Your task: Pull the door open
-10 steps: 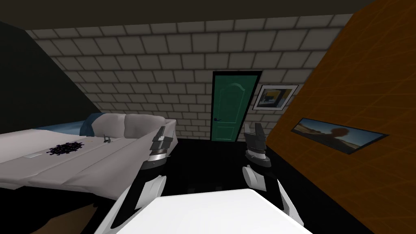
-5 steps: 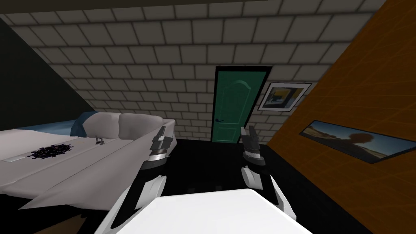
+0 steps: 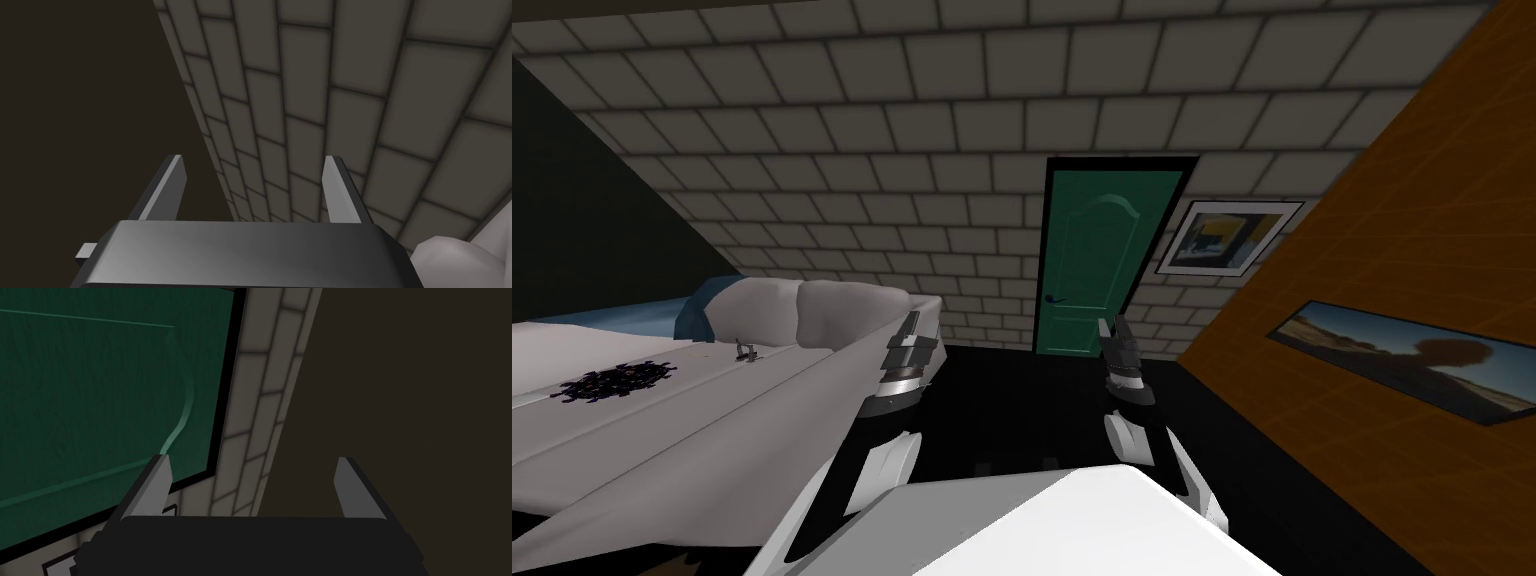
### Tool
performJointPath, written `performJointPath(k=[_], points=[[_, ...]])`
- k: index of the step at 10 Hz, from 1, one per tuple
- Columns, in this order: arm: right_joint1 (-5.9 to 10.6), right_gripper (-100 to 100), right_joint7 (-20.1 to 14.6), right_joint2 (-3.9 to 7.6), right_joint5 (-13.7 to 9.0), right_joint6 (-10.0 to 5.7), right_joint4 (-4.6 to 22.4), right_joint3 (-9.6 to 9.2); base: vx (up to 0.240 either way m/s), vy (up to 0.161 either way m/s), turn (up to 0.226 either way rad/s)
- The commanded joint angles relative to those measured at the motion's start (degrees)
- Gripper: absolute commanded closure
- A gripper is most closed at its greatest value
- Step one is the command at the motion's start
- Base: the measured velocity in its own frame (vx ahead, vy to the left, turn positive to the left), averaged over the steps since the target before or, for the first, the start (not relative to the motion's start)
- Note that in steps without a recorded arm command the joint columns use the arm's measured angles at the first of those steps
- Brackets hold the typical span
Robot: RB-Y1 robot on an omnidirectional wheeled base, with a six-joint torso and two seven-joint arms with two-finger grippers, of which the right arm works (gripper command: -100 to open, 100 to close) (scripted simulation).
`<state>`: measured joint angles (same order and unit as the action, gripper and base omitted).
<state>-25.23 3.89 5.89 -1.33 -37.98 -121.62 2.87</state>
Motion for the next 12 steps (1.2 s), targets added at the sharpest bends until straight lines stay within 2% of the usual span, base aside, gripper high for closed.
performJointPath(k=[1, 12], points=[[0.03, -100, -0.57, 0.74, -0.46, -0.27, 1.64, 0.01, 0.097, 0.017, 0.01], [1.65, -100, -3.85, 5.47, -3.27, -2.13, 14.97, -0.58, 0.099, 0.017, 0.011]])
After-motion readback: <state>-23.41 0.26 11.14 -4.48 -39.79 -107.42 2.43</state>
